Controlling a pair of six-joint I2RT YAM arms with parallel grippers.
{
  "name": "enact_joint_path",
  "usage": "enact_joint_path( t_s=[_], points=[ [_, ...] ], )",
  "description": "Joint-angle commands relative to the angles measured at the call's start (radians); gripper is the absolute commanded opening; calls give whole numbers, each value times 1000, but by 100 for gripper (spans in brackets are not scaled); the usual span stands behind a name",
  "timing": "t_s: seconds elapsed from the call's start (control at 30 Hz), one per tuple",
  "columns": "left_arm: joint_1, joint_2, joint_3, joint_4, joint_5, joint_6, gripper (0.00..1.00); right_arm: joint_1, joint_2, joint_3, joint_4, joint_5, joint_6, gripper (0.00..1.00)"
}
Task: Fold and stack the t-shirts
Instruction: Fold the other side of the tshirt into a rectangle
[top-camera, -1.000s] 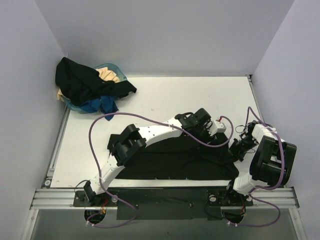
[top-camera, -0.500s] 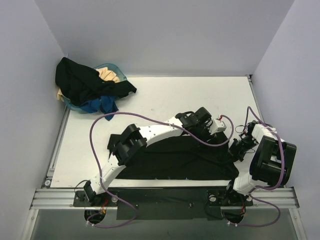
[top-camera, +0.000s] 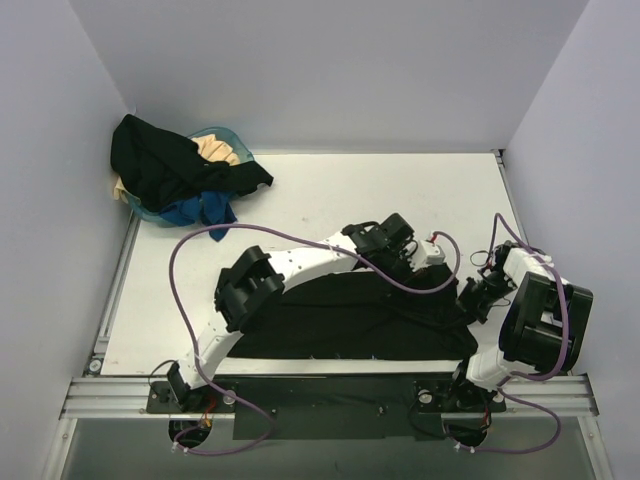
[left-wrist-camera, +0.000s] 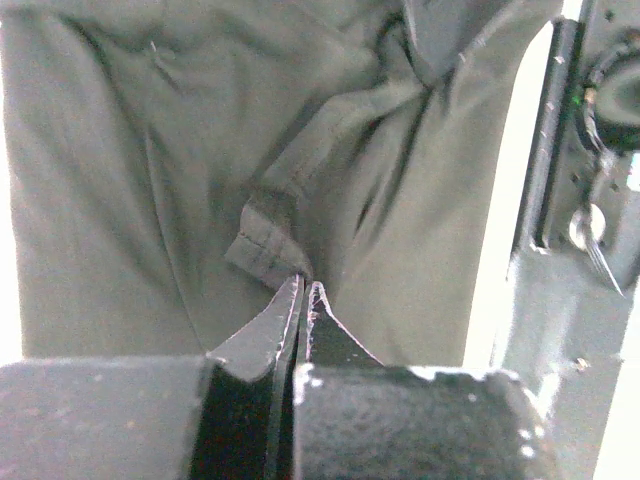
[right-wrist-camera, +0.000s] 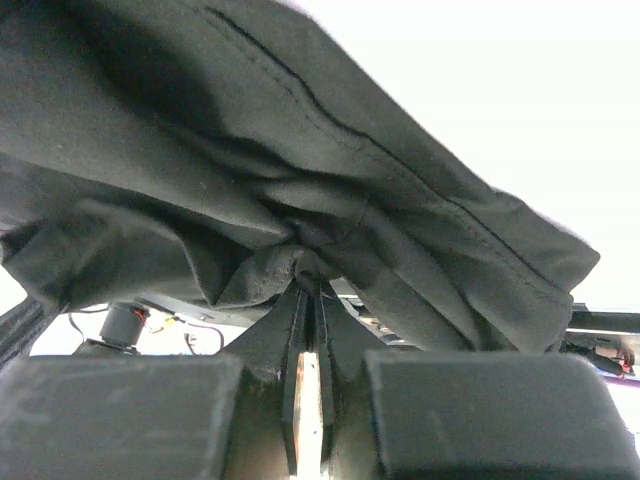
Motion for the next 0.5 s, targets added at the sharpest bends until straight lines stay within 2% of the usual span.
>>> enact_joint_path(
  t_s=[0.0,0.17,0.3,0.43,0.47],
  points=[
    [21,-193,-123,-9,103,9,0,6,-32,12,-101,-22,-16,0],
    [18,-274,-269,-30,195,56,0,58,3,15,-121,-28,-25,2],
    [7,-241,-337,36,168,79,0,92,57,20,-119,-13,-25,6],
    [5,-214,-351,65,180,101,0,108,25,32,-144,13,-21,21],
    [2,-213,-349,56,186,134,7,112,11,41,-161,15,-21,26]
  ],
)
